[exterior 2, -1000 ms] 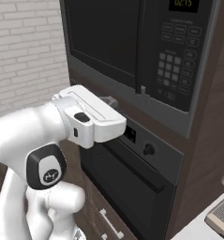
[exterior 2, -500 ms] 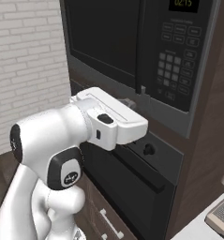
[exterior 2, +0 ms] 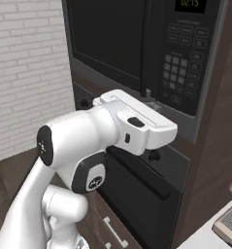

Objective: Pick the avocado from the sink and place it in the bowl. Then pick the bowl and place it in the microwave. Then close the microwave door and press the start button.

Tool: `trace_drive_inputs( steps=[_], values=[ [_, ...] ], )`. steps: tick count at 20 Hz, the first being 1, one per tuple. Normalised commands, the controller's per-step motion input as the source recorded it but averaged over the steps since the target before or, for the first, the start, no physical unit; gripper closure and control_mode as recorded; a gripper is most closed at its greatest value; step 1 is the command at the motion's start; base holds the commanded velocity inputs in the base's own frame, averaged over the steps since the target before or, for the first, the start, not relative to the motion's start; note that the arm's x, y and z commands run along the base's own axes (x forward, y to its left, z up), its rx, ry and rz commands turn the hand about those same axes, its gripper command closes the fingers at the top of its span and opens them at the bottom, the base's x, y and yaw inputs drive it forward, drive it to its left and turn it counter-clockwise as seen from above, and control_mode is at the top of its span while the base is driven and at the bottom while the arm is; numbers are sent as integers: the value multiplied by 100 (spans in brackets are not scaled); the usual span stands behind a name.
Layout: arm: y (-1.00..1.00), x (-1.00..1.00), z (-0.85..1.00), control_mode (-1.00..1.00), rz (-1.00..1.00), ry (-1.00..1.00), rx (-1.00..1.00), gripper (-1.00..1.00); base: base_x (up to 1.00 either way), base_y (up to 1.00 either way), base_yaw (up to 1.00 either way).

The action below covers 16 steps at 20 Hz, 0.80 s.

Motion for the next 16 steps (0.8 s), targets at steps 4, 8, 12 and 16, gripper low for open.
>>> trace_drive_inputs(
  steps=[4, 8, 12, 16],
  values=[
    [-1, 21, 0, -100, 0, 0, 0, 100, 0, 0, 0],
    [-1, 24, 0, -100, 0, 1, 0, 100, 0, 0, 0],
    [-15, 16, 0, -100, 0, 0, 0, 100, 0, 0, 0],
    [-22, 14, 0, -100, 0, 0, 1, 100, 0, 0, 0]
  ],
)
